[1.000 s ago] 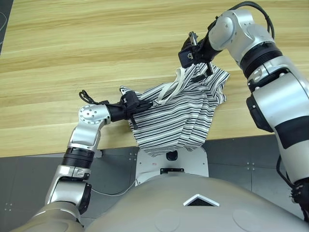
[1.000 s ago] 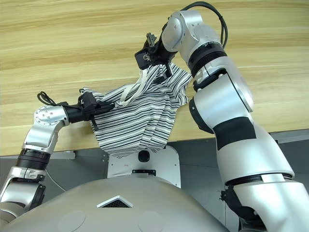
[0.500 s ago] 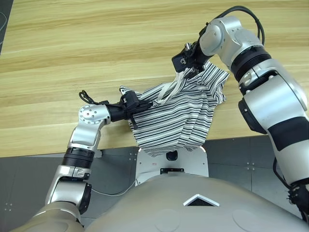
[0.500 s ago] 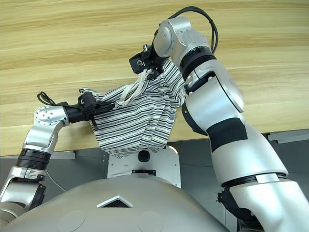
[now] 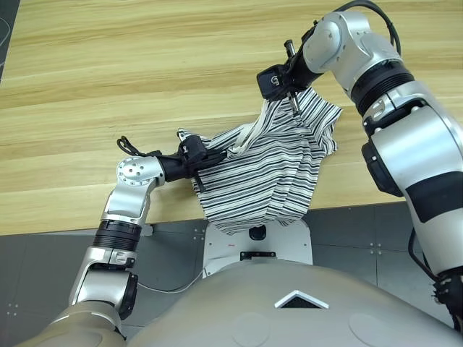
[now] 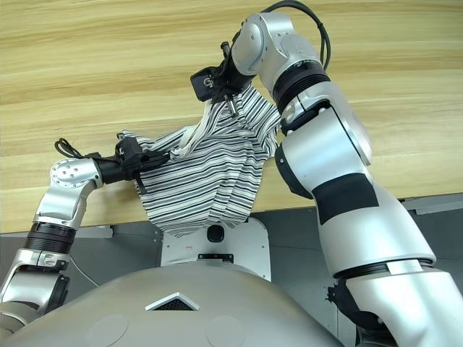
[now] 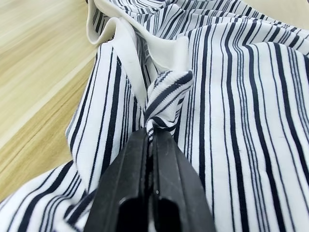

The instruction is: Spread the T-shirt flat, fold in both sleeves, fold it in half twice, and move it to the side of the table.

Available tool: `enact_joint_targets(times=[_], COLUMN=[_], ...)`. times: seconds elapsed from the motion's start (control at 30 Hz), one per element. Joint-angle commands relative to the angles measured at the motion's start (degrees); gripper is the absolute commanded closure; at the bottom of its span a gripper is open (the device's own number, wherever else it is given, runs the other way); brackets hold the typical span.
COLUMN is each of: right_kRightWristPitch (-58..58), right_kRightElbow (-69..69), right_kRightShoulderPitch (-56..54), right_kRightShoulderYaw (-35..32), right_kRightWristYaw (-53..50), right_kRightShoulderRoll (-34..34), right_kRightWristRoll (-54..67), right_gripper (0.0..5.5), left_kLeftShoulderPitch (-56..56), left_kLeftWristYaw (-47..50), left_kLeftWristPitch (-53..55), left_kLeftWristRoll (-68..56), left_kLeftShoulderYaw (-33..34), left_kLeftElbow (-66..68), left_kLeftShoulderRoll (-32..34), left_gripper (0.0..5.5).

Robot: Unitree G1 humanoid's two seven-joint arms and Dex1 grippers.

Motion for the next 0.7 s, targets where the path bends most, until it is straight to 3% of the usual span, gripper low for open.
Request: enact_joint_targets(times=[0.03, 0.27, 0.43, 0.7], right_kRightWristPitch=[-1.17, -14.64, -22.68, -21.54], right_kRightElbow=[-0.78, -8.11, -31.98, -56.13], right_kRightShoulderPitch=[-0.82, 6.45, 29.98, 50.56], right_kRightShoulderYaw=[-1.24, -9.18, -18.25, -20.67], right_kRightWristYaw=[1.14, -3.21, -13.21, -16.56], right_kRightShoulderRoll=[-1.87, -11.45, -16.53, -18.07], right_kRightWristRoll=[1.47, 10.08, 22.14, 33.08], right_gripper=[5.39, 5.39, 5.39, 5.39], left_kLeftShoulderPitch=[-1.41, -5.07, -6.80, -1.40], left_kLeftWristYaw=[1.08, 6.47, 12.79, 18.74], left_kLeftWristPitch=[0.17, 0.18, -0.40, -0.29], left_kLeftWristRoll=[-0.47, -3.16, -8.32, -11.22], left_kLeftShoulderYaw=[1.43, 7.29, 15.10, 18.19], left_kLeftElbow=[0.93, 2.42, -4.75, -14.22], left_kLeftShoulderRoll=[-0.29, -2.90, -4.62, -8.12], left_gripper=[5.40, 5.40, 5.40, 5.40])
